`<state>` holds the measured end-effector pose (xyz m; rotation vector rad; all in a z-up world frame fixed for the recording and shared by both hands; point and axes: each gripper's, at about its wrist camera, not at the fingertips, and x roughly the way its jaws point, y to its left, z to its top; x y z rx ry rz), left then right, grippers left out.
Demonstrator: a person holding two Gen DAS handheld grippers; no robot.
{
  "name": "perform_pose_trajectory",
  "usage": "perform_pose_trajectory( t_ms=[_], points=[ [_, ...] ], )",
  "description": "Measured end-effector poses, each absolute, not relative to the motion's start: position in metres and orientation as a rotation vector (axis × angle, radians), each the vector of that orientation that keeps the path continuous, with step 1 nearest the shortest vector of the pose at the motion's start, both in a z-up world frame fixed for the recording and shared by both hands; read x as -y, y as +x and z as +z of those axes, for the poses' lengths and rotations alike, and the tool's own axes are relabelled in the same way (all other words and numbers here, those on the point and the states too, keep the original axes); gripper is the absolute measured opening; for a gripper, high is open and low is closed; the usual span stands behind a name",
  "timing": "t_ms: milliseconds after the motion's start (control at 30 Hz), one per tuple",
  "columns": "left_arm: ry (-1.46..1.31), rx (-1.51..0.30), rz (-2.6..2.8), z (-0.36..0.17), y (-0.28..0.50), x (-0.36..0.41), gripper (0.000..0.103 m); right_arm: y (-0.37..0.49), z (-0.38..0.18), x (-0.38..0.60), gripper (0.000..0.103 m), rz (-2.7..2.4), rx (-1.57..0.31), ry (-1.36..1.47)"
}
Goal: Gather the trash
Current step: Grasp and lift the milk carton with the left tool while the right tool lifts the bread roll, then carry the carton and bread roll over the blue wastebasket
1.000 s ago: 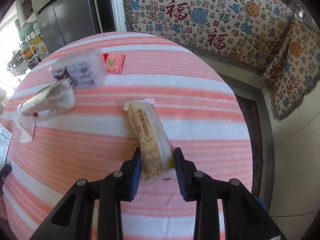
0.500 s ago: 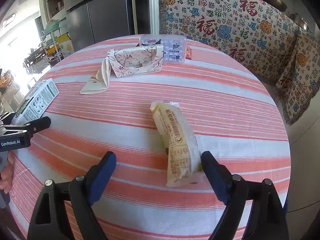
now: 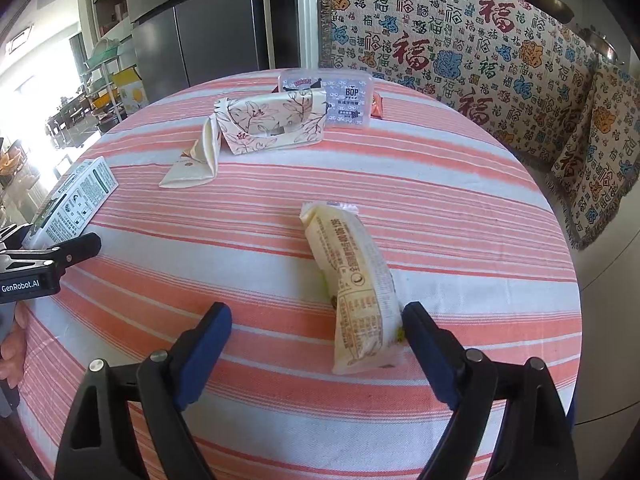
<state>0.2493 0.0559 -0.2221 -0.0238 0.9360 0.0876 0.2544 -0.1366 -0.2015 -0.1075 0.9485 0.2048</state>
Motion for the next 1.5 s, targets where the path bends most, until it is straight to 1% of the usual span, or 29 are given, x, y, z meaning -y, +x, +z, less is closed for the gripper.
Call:
perform_pose_trajectory(
  t_ms=[400, 500, 567, 667, 833, 900, 933, 1000, 1033, 1067, 1100, 1133, 1167, 1200, 1300, 1367, 1500],
  points=[
    [-0.038, -0.960, 0.022, -0.218, 0.246, -0.064, 0.102, 0.253, -0.202, 0.137, 0.090, 0.209, -0.949, -0.099],
    [-0.181, -0.953, -0.056, -0.198, 0.236, -0.089, 0.102, 0.253, -0.202, 0.138, 0.090, 0.217, -0.953, -0.102],
    [-0.229, -0.943, -0.099, -0.184, 0.226, -0.105, 0.102, 0.255, -0.199, 0.140, 0.090, 0.264, -1.009, -0.129],
    [-0.184, -0.935, -0.156, -0.175, 0.217, -0.106, 0.102, 0.259, -0.182, 0.157, 0.090, 0.330, -1.088, -0.074],
    [-0.140, -1.000, -0.145, -0.183, 0.243, -0.082, 0.102, 0.282, -0.161, 0.158, 0.090, 0.323, -1.214, -0.139],
    [-0.105, -1.029, -0.089, -0.189, 0.253, -0.079, 0.101, 0.292, -0.159, 0.152, 0.090, 0.305, -1.229, -0.172],
    [-0.101, -1.045, -0.069, -0.191, 0.257, -0.080, 0.100, 0.296, -0.158, 0.149, 0.090, 0.289, -1.229, -0.188],
    [-0.091, -1.074, -0.055, -0.193, 0.263, -0.081, 0.090, 0.306, -0.159, 0.146, 0.089, 0.279, -1.245, -0.204],
    [-0.074, -1.092, -0.053, -0.195, 0.267, -0.079, 0.081, 0.310, -0.162, 0.144, 0.088, 0.276, -1.265, -0.203],
    [-0.050, -1.103, -0.048, -0.196, 0.269, -0.077, 0.069, 0.314, -0.165, 0.143, 0.088, 0.275, -1.277, -0.196],
    [-0.026, -1.109, -0.046, -0.196, 0.271, -0.074, 0.059, 0.316, -0.168, 0.142, 0.079, 0.277, -1.287, -0.194],
    [-0.011, -1.114, -0.048, -0.196, 0.270, -0.072, 0.051, 0.318, -0.171, 0.141, 0.052, 0.279, -1.296, -0.190],
    [-0.003, -1.108, -0.049, -0.195, 0.269, -0.071, 0.050, 0.318, -0.173, 0.141, 0.038, 0.281, -1.306, -0.179],
    [-0.002, -1.097, -0.051, -0.193, 0.266, -0.070, 0.050, 0.317, -0.175, 0.143, 0.021, 0.276, -1.310, -0.170],
    [-0.026, -1.062, -0.077, -0.181, 0.252, -0.065, 0.049, 0.307, -0.164, 0.153, 0.018, 0.286, -1.270, -0.127],
    [-0.048, -1.040, -0.123, -0.170, 0.242, -0.053, 0.049, 0.298, -0.154, 0.165, 0.018, 0.286, -1.234, -0.102],
    [-0.041, -0.994, -0.232, -0.146, 0.223, -0.004, 0.049, 0.274, -0.133, 0.206, 0.018, 0.253, -1.170, -0.049]
  ],
)
